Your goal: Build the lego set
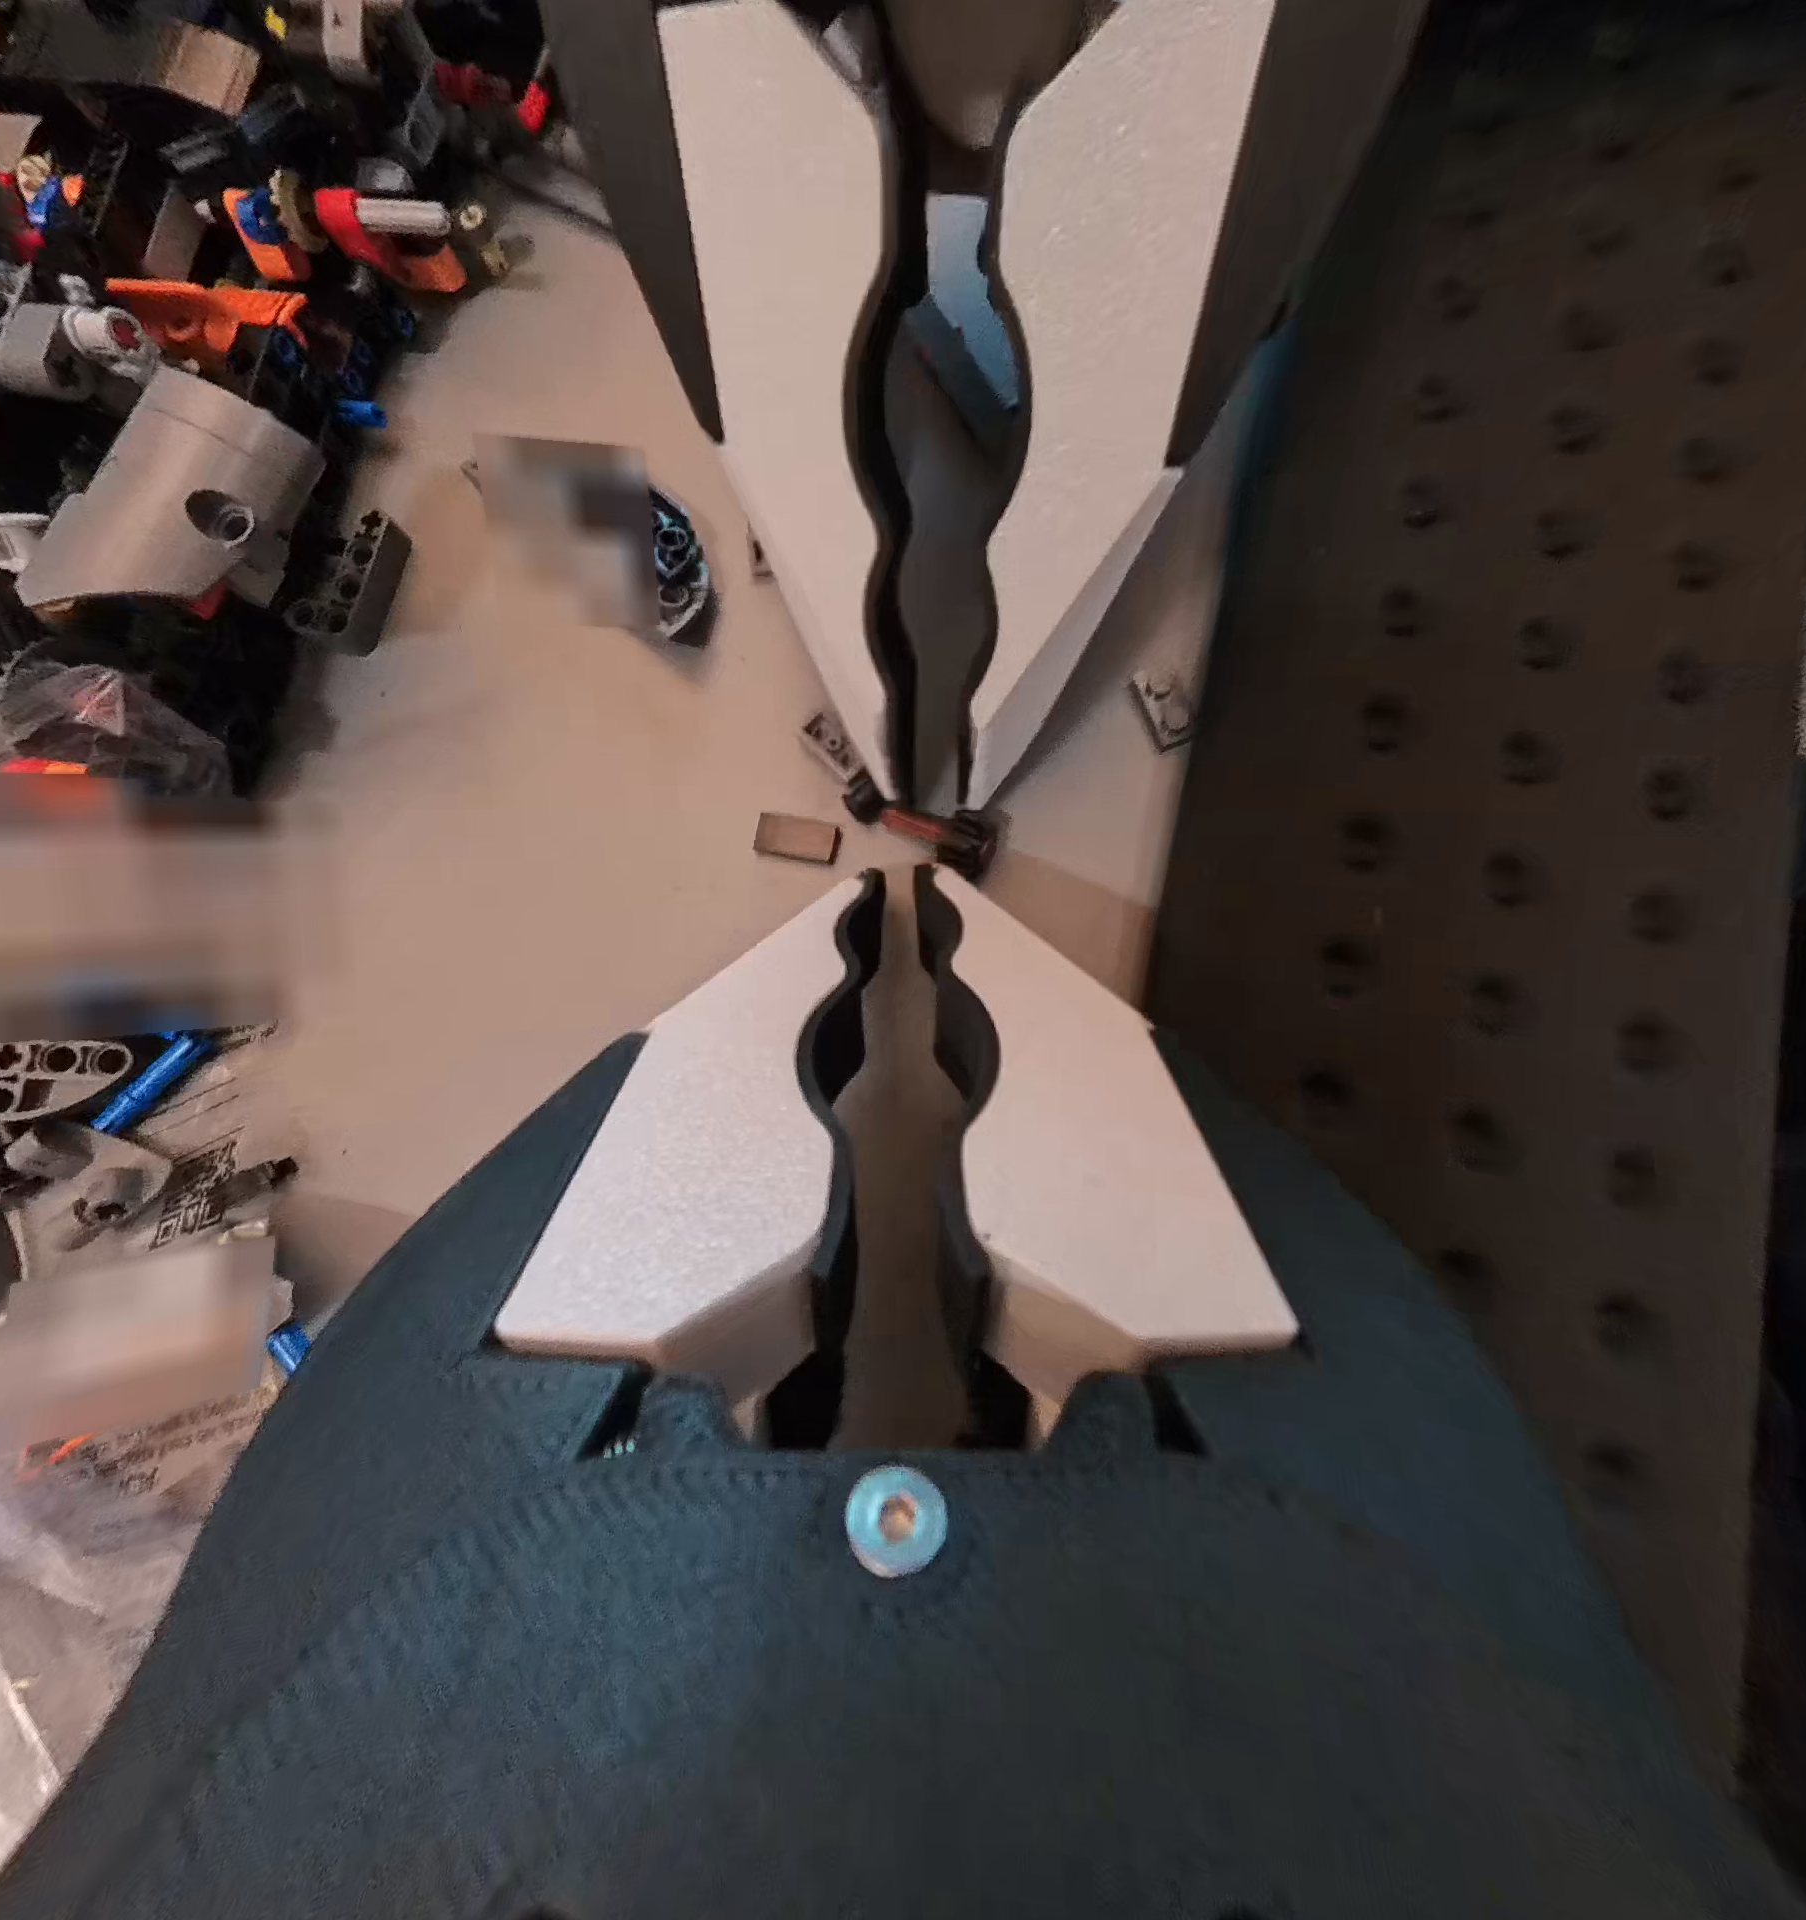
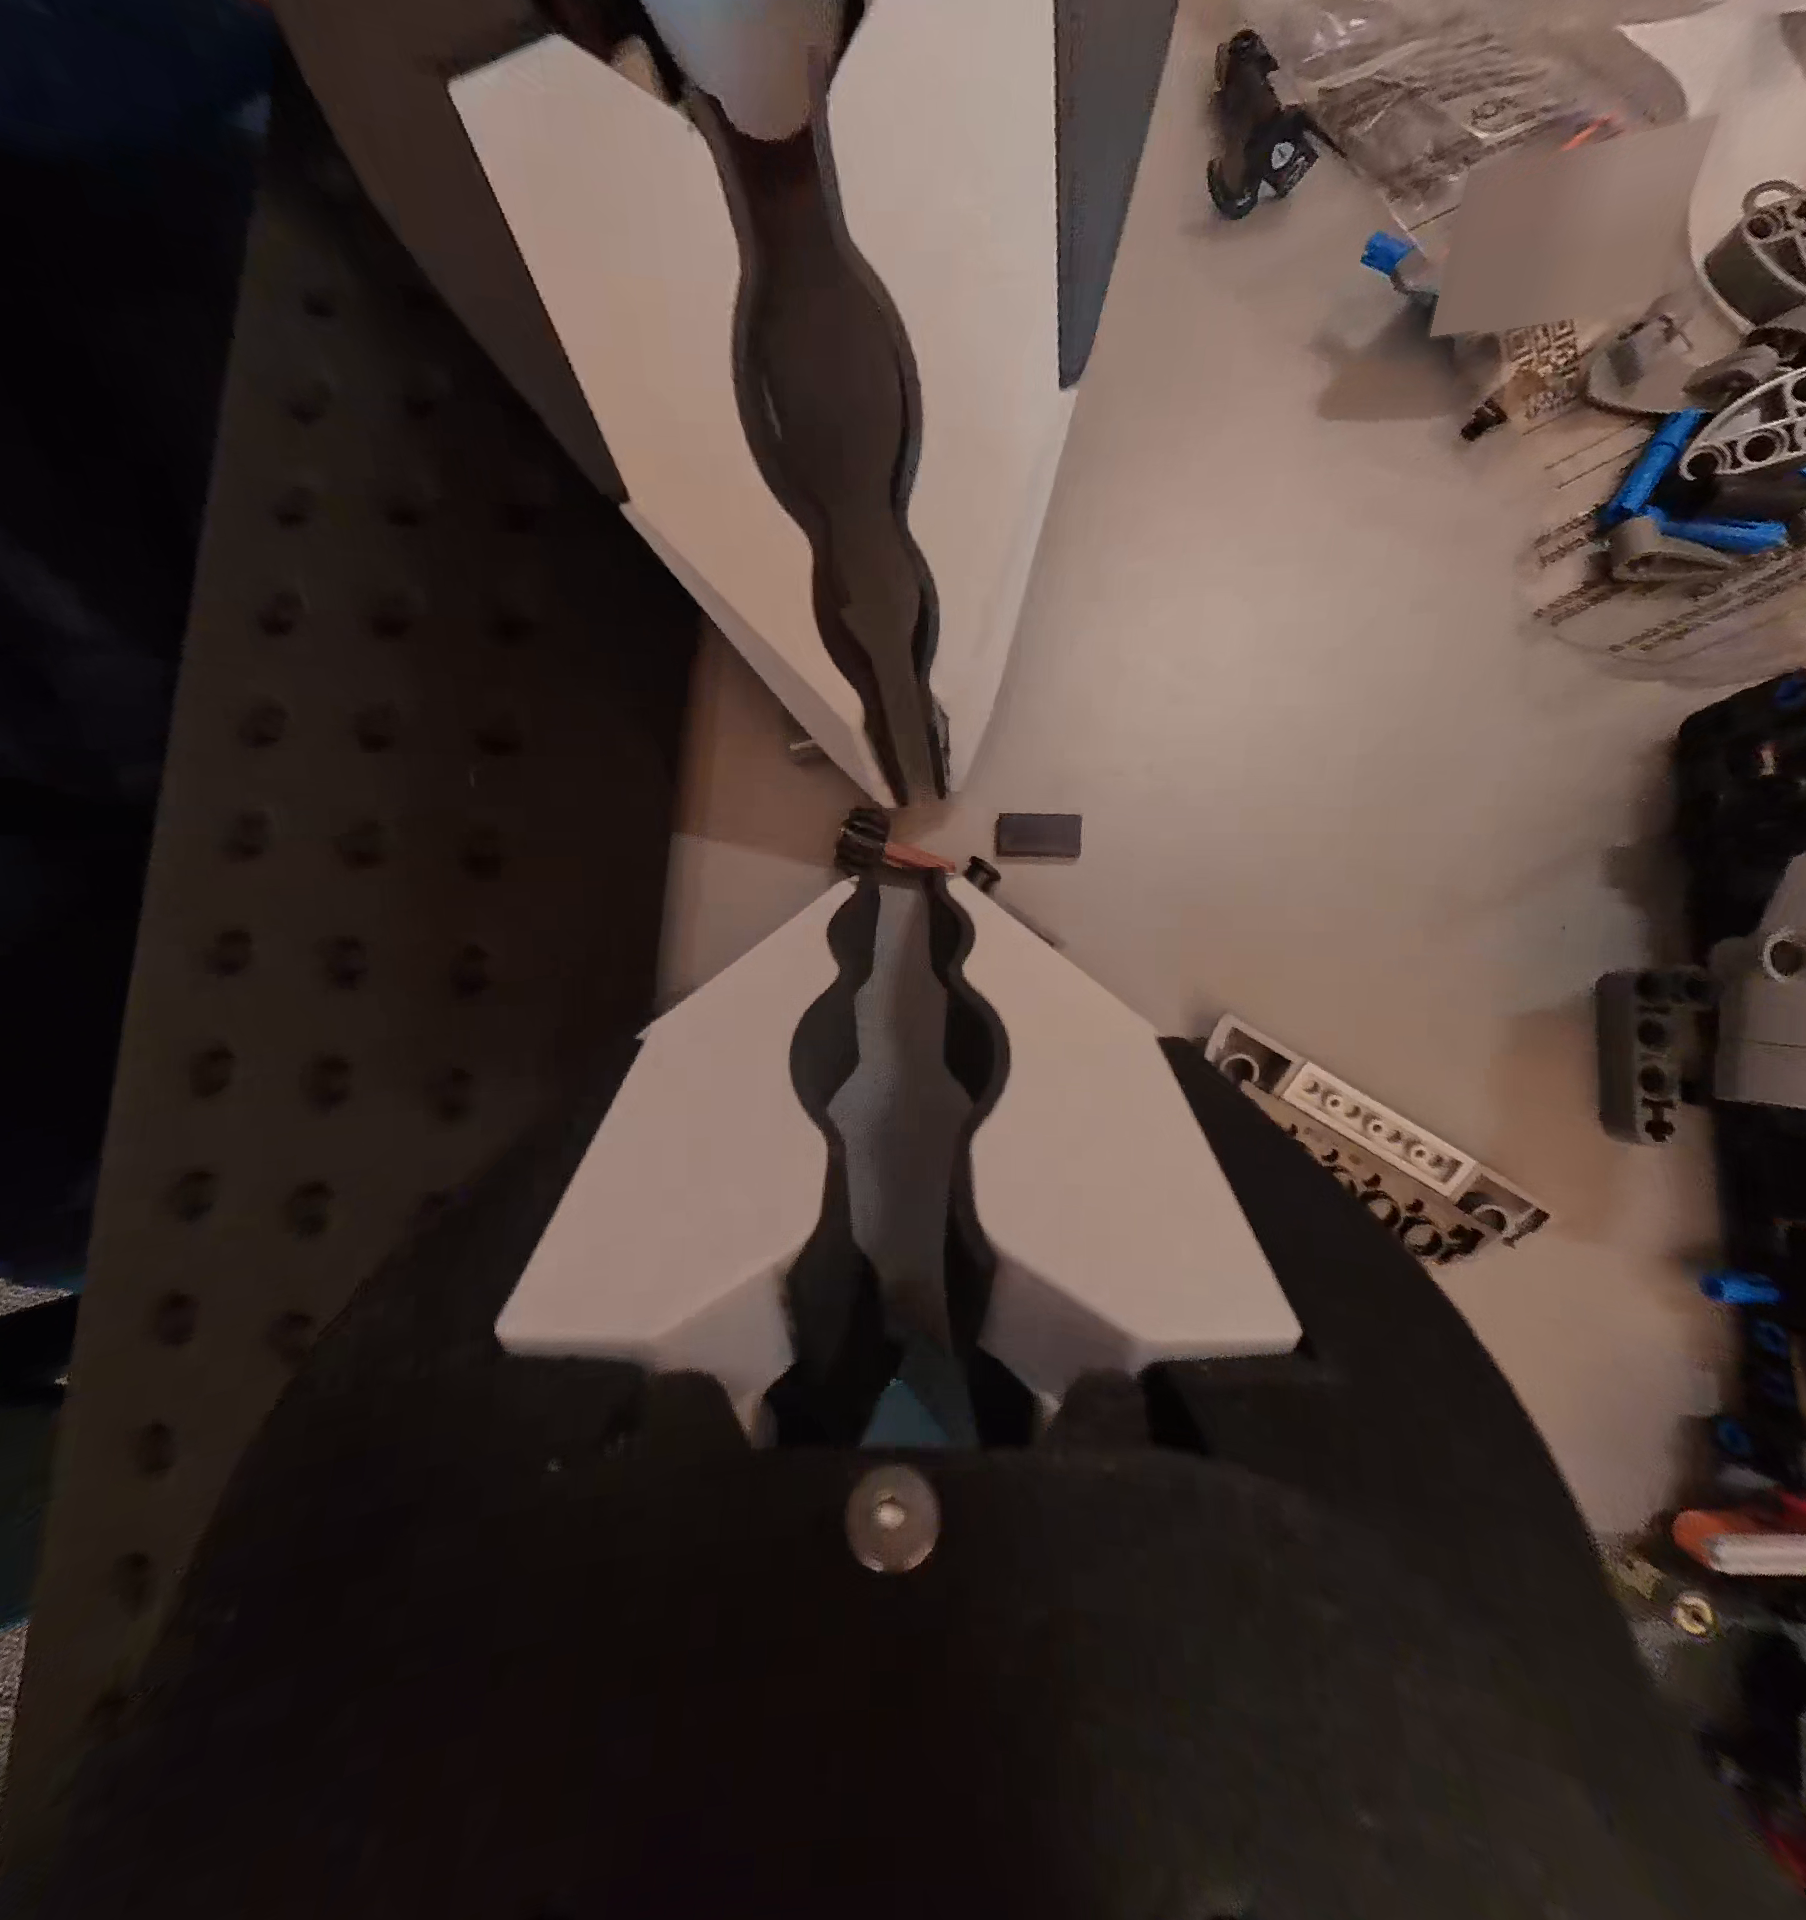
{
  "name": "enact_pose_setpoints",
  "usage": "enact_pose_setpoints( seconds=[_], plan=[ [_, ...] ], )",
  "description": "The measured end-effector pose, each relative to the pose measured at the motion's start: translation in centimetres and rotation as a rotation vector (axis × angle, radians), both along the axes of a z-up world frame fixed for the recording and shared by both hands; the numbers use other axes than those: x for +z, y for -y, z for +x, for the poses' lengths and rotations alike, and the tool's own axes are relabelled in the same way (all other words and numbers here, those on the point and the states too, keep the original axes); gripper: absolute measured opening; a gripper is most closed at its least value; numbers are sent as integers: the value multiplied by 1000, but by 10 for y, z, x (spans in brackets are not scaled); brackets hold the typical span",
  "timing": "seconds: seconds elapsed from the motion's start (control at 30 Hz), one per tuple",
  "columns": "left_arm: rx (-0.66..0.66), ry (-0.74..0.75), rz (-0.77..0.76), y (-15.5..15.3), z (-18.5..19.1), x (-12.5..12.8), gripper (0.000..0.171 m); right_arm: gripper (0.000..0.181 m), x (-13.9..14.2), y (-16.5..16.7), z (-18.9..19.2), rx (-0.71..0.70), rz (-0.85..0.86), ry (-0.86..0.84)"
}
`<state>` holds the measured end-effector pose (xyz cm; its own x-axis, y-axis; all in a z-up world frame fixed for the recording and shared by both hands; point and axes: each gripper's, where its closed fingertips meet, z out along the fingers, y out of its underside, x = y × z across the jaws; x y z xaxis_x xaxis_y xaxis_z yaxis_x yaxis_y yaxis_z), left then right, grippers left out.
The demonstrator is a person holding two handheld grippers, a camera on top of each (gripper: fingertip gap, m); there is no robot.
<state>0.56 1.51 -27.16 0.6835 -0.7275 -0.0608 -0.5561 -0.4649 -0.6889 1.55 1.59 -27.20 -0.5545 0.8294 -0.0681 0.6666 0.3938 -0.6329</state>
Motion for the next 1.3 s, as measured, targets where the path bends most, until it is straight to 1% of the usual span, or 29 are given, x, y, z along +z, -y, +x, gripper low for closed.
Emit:
enact_pose_setpoints(
  seconds=[0.1, 0.17, 0.27, 0.3, 0.4, 0.5, 0.53, 0.57, 0.63, 0.7, 0.77, 0.8, 0.83, 0.93, 0.97, 1.17, 1.2, 1.23, 1.3],
  plan=[
    [-37, 32, -3, 4, 5, 3, 11, 13, -1, 3, 0, 3, -7, 9],
    [-60, 29, -10, 6, 8, 2, 10, 15, -3, 4, 0, 5, -6, 13],
    [-60, -17, -28, 6, 7, -6, 11, 17, -3, 5, -1, -3, -32, 15],
    [-64, -23, -22, 6, 7, -6, 9, 21, -3, 3, -2, -7, -29, 11],
    [-69, -13, -30, 7, 8, -6, 9, 25, 0, -1, -4, -30, -30, -4],
    [-72, -4, -35, 6, 8, -6, 8, 27, -3, -1, -4, -13, -14, -2],
    [-76, -1, -37, 7, 8, -6, 8, 22, -3, 0, -4, -10, -21, 1],
    [-76, 2, -37, 7, 8, -6, 8, 21, -3, 2, -4, -10, -44, 10],
    [-75, 7, -41, 7, 8, -6, 8, 24, -2, 5, -4, -4, -64, 14],
    [-58, 2, -35, 5, 6, -6, 10, 22, 0, 1, -2, -8, -56, 11],
    [-57, 0, -31, 5, 6, -5, 10, 25, 5, -2, 1, -17, -63, 4],
    [-49, -8, -22, 3, 4, -5, 10, 23, 7, -3, 3, -8, -66, 0],
    [-45, -12, -22, 3, 4, -5, 10, 24, 7, -3, 6, 3, -66, 7],
    [-44, -6, -25, 2, 5, -6, 6, 17, -2, -2, 11, 35, -42, 40],
    [-48, -6, -23, 2, 6, -6, 5, 13, -3, -1, 10, 42, -35, 31],
    [-47, -14, -12, 0, 8, -6, 3, 11, -3, 9, 9, 76, -60, 34],
    [-47, -14, -11, 0, 8, -6, 2, 8, -3, 10, 9, 77, -63, 35],
    [-47, -15, -10, 0, 8, -6, 3, 12, -3, 10, 9, 80, -54, 31],
    [-46, -3, -16, 0, 7, -6, 4, 13, -2, 7, 9, 69, -52, 24]
  ],
)
